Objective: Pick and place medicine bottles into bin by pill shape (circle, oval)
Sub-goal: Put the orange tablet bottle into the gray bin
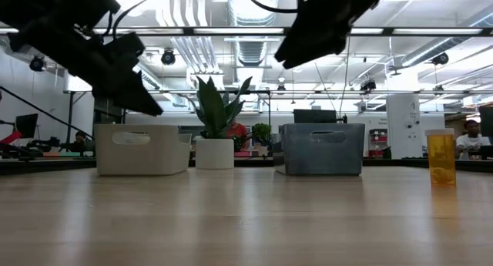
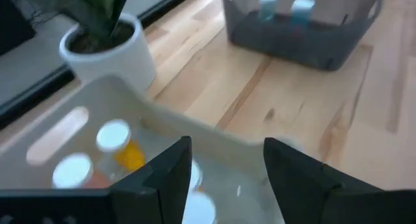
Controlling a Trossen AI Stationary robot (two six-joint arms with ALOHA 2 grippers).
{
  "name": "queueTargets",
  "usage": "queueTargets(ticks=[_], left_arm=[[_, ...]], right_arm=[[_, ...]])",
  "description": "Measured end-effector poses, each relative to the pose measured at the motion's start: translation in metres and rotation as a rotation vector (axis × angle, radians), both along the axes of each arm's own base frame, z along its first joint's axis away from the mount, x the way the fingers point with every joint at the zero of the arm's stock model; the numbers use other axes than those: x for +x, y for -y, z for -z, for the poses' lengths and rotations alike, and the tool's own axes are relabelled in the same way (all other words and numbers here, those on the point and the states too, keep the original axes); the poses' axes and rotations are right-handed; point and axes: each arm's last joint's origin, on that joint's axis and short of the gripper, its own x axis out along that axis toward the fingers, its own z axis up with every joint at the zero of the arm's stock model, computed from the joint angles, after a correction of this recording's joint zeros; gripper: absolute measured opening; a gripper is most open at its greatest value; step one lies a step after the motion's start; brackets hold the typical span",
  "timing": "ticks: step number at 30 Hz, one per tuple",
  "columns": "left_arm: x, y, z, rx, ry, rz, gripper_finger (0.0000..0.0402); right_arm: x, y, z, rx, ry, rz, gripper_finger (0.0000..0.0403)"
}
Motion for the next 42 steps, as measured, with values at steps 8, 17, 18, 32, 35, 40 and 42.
queueTargets(ticks=[8,17,18,32,35,40,42], left_arm=[[0.012,0.002,-0.029,0.071,0.033,0.093,0.0176],[0.017,0.002,-0.045,0.108,0.056,0.119,0.0176],[0.017,0.002,-0.046,0.108,0.057,0.12,0.0176],[0.017,0.002,-0.046,0.107,0.057,0.122,0.0176],[0.017,0.002,-0.046,0.107,0.057,0.121,0.0176],[0.017,0.002,-0.046,0.107,0.057,0.121,0.0176],[0.017,0.002,-0.046,0.107,0.057,0.121,0.0176]], right_arm=[[-0.019,-0.011,-0.003,0.28,-0.107,0.043,0.0231],[-0.031,-0.035,0.003,0.631,-0.255,0.05,0.023],[-0.034,-0.038,0.003,0.661,-0.279,0.065,0.023],[-0.091,-0.082,-0.001,0.729,-0.59,0.429,0.023],[-0.091,-0.079,0.001,0.688,-0.547,0.457,0.0231],[-0.089,-0.068,0.01,0.644,-0.547,0.5,0.023],[-0.088,-0.062,0.014,0.627,-0.545,0.52,0.023]])
